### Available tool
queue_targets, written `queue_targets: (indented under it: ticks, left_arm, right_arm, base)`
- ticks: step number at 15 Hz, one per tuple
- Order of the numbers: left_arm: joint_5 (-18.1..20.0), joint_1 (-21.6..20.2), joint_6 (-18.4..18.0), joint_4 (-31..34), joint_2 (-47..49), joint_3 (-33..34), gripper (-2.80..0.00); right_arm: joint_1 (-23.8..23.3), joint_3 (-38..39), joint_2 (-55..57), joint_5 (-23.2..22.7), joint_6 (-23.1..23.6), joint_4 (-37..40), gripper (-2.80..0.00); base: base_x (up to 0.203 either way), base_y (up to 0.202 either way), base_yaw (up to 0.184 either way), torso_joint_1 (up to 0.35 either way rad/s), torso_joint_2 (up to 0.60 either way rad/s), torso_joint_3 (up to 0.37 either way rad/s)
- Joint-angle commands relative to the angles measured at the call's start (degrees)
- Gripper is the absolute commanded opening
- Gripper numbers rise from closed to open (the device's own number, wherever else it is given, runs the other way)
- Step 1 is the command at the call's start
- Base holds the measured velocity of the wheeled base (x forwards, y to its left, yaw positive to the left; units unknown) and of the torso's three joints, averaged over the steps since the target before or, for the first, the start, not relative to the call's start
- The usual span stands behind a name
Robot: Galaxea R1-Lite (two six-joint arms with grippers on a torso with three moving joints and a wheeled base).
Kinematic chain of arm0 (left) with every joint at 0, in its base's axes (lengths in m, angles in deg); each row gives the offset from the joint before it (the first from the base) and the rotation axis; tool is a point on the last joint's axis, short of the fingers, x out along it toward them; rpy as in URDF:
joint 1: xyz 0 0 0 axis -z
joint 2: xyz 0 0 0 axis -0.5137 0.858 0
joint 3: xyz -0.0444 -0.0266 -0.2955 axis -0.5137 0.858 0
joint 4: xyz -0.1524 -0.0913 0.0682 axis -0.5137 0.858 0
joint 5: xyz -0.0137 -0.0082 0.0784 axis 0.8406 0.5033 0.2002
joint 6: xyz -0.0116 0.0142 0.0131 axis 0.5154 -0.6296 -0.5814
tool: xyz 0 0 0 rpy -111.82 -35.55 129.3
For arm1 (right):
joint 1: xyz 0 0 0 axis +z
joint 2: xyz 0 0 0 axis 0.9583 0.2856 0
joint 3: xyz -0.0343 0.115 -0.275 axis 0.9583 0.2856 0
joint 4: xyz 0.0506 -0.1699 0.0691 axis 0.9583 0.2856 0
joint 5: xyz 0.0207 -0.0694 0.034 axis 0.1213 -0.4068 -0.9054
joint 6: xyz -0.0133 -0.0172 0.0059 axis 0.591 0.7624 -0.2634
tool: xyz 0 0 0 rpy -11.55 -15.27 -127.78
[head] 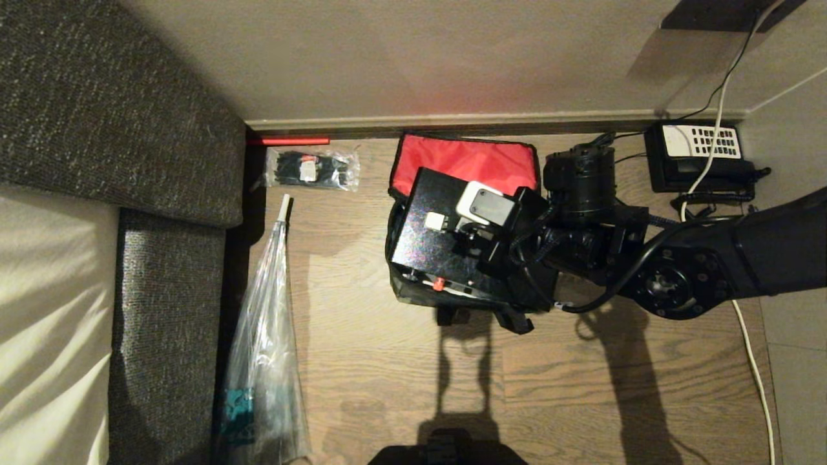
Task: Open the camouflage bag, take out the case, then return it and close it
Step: Place the black box back
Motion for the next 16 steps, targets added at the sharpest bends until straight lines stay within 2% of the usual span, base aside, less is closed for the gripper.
queue_targets:
  ticks: [1,11,16]
  left_arm:
    - [0.02,-0.01,0.03,0.00,-0.02,0.01,-2.80]
    - [0.02,-0.01,0.01,0.00,-0.02,0.01,-2.80]
    - [0.02,-0.01,0.03,0.00,-0.02,0.01,-2.80]
  right_arm:
    - [-0.48,0.00,0.64,0.09,0.29,-0.24,-2.80]
    - [-0.83,0.00,3.34,0.34,-0.67,-0.15,-2.80]
    - [-0.95,-0.30,5.04,0.48,-2.61,-0.06,-2.80]
  base:
    - [0.000,0.000,0.000,0.000,0.00,0.000]
    - [0.000,0.000,0.000,0.000,0.00,0.000]
    - [0.000,0.000,0.000,0.000,0.00,0.000]
